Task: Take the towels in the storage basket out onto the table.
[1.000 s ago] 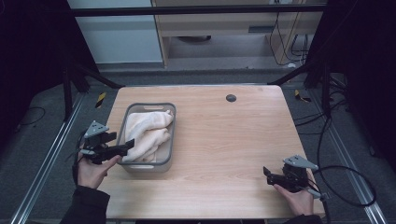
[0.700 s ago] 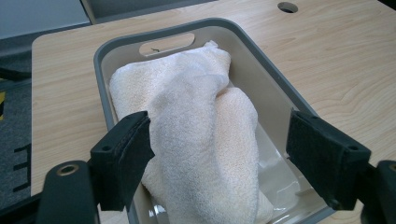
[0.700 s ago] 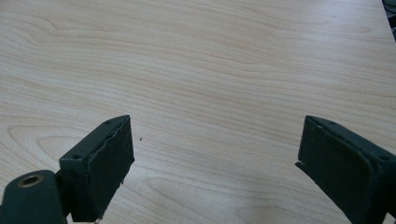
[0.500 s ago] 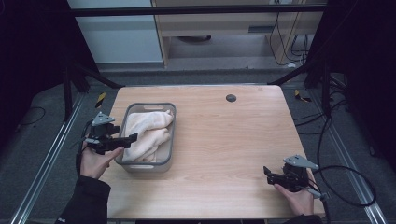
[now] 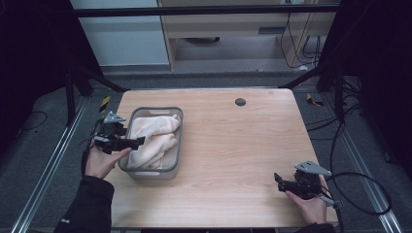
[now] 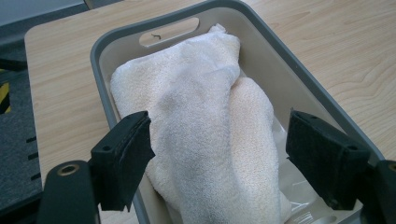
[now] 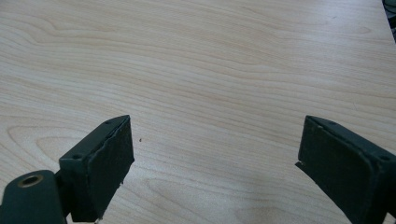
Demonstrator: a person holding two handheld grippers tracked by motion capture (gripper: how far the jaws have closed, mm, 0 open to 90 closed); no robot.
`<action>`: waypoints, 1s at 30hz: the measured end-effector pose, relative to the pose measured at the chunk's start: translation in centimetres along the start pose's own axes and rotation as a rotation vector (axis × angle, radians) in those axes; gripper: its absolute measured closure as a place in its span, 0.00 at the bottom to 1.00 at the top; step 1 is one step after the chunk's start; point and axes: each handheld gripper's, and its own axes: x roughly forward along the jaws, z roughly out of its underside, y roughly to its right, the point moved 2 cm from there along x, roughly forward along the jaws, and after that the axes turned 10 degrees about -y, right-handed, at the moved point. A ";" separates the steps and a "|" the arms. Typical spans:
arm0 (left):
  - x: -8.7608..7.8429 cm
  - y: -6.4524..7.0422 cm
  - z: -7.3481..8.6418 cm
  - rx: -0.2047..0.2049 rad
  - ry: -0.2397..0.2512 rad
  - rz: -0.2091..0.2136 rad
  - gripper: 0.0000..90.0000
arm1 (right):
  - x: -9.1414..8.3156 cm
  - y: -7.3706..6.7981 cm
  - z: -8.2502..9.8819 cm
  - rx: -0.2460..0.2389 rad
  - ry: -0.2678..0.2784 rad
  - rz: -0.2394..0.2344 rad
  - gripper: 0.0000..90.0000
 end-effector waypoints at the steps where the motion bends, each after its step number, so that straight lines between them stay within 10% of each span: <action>1: 0.1 -0.1 -0.1 0.007 -0.011 -0.003 0.25 | 0.0 0.0 0.0 -0.003 0.000 0.002 0.11; 30: 4.5 -0.7 -0.9 0.033 -0.240 -0.012 0.28 | 0.4 -0.2 0.1 -0.018 -0.030 -0.010 0.11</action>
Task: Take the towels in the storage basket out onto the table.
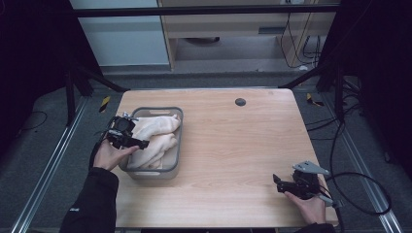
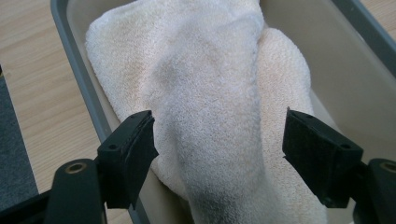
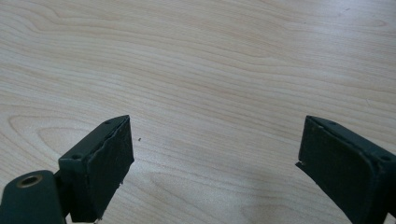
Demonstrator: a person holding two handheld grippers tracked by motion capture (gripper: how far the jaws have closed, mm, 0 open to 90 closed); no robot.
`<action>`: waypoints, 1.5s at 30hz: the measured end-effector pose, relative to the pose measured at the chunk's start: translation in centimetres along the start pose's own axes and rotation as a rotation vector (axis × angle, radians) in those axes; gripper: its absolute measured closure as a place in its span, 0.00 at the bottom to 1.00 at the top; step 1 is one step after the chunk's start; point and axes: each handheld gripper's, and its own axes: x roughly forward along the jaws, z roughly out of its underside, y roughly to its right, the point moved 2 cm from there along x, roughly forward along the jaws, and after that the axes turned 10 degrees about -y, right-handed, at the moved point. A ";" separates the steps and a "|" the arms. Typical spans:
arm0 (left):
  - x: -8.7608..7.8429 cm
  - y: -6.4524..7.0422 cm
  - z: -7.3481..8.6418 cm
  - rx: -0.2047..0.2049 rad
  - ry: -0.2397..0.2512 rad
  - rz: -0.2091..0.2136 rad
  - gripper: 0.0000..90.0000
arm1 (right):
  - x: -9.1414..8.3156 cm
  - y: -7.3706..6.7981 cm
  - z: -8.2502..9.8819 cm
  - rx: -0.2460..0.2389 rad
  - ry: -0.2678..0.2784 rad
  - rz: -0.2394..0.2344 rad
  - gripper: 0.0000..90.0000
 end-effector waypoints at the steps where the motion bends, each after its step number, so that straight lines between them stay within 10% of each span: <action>1: 0.1 -0.1 0.0 0.004 -0.004 -0.001 0.28 | 0.0 0.0 0.0 0.000 -0.002 0.000 0.11; 25: 2.7 -0.3 0.3 -0.035 -0.115 0.044 0.53 | 0.3 -0.1 0.1 -0.018 -0.022 -0.007 0.10; 45: 1.4 -0.5 -0.1 -0.066 -0.103 0.039 0.78 | 0.3 -0.1 0.1 -0.017 -0.026 -0.010 0.10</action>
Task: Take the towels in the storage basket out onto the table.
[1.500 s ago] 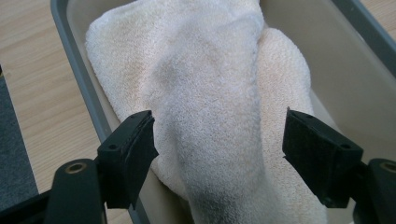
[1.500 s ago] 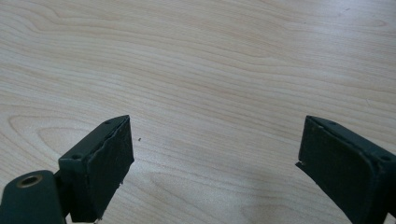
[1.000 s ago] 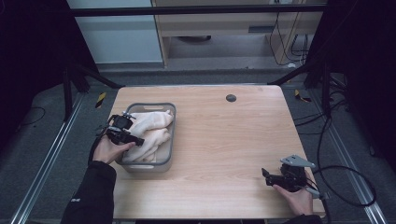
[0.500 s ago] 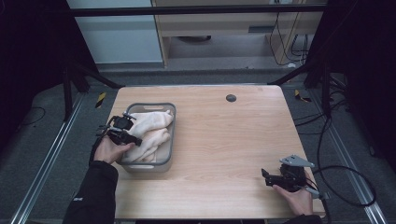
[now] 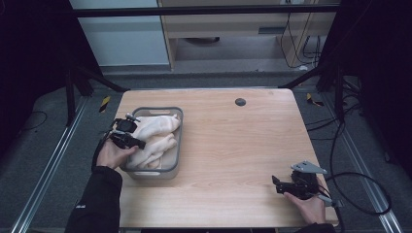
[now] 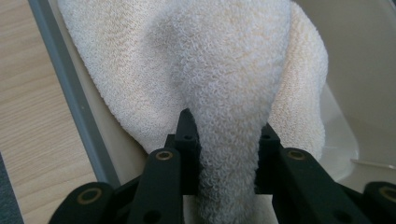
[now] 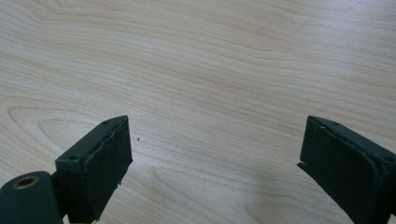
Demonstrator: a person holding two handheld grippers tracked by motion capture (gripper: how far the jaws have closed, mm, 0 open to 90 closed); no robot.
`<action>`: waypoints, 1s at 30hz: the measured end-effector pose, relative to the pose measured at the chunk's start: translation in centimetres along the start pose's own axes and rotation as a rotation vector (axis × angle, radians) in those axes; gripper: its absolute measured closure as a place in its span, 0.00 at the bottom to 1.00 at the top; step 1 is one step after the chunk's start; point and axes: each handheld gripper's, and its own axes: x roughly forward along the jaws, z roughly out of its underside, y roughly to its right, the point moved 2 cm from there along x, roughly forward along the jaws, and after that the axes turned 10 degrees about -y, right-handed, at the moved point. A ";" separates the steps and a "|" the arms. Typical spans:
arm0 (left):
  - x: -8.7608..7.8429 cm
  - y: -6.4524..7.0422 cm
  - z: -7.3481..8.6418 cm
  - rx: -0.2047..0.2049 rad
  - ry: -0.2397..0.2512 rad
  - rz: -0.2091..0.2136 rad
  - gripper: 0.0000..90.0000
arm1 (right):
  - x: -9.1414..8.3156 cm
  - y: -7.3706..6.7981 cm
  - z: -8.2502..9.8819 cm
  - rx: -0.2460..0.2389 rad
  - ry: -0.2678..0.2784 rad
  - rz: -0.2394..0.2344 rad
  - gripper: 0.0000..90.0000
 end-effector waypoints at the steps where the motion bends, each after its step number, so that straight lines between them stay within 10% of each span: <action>1: -0.2 0.0 0.0 -0.001 0.006 -0.002 0.79 | 0.0 0.0 0.0 0.001 0.000 0.001 0.10; 30: -9.1 2.8 -0.4 0.048 0.222 0.020 0.80 | 0.0 0.0 0.0 -0.003 -0.002 0.000 0.10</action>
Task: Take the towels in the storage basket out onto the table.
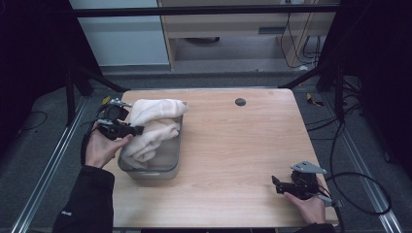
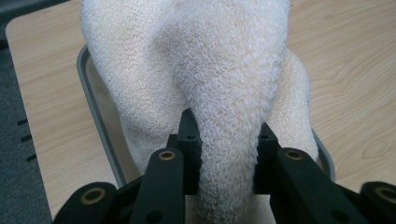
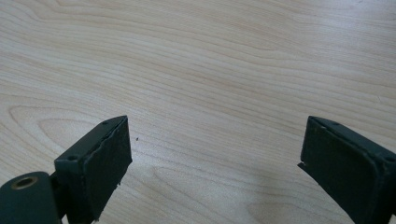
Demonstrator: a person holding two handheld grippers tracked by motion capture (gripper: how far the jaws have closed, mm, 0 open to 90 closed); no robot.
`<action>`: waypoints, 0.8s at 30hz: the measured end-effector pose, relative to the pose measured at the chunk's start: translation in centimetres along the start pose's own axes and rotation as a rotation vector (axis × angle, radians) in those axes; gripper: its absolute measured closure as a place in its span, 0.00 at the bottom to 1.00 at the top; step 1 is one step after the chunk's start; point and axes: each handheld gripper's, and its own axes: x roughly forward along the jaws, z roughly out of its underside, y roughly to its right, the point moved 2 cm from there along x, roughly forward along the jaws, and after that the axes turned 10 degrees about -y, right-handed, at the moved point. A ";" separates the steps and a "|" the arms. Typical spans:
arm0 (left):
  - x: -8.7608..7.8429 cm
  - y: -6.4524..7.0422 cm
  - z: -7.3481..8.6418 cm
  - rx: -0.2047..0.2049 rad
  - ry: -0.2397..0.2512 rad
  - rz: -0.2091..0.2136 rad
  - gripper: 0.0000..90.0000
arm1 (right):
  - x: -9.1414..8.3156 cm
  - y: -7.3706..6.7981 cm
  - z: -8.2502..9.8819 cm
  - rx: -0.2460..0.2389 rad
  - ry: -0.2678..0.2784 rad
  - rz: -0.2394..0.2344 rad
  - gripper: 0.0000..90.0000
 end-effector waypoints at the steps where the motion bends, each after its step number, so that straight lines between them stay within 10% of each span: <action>1: -0.2 0.2 -0.1 0.003 0.004 0.002 0.80 | 0.0 0.0 0.0 0.002 -0.001 -0.002 0.10; 24: -3.6 2.9 -2.4 0.092 0.039 0.015 0.80 | -0.1 0.0 0.0 0.004 -0.001 -0.004 0.09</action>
